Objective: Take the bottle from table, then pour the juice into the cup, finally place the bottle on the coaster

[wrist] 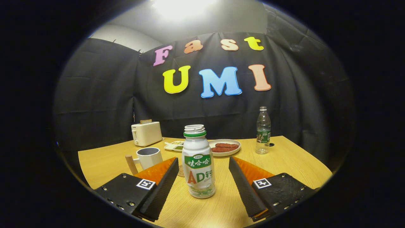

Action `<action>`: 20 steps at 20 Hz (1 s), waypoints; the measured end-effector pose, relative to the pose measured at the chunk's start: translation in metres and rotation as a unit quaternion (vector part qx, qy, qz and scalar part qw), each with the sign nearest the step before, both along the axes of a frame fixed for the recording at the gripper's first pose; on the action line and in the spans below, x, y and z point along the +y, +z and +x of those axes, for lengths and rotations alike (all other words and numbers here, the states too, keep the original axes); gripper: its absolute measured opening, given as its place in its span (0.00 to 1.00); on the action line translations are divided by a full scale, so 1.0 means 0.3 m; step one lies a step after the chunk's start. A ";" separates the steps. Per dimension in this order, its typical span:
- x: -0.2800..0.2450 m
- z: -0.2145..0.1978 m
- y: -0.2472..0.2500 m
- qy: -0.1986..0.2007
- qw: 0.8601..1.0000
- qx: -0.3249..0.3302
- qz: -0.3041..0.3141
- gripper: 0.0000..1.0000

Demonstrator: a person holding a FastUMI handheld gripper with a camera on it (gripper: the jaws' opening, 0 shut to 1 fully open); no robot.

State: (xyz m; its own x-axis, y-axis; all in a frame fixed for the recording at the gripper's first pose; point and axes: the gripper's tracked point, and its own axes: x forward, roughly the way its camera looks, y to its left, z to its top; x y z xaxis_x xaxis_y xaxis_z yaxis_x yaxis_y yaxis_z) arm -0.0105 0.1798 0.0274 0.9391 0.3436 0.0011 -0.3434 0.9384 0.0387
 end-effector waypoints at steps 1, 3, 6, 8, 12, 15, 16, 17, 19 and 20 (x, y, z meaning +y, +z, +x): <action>0.009 0.011 -0.008 0.000 1.000 0.002 -0.003 0.97; 0.022 0.033 -0.019 -0.002 1.000 0.005 -0.009 0.97; 0.041 0.061 -0.030 -0.001 1.000 0.009 -0.012 0.97; 0.051 0.082 -0.041 -0.002 1.000 0.014 -0.016 0.97; 0.049 0.119 -0.074 -0.012 0.999 0.027 -0.022 0.97; 0.054 0.134 -0.096 -0.012 0.999 0.041 -0.017 0.95; 0.061 0.147 -0.103 -0.015 0.999 0.047 -0.017 0.90; 0.059 0.147 -0.107 -0.018 0.999 0.045 -0.018 0.78; 0.048 0.142 -0.104 -0.029 0.998 0.047 -0.033 0.75; 0.055 0.144 -0.103 -0.029 0.998 0.047 -0.041 0.75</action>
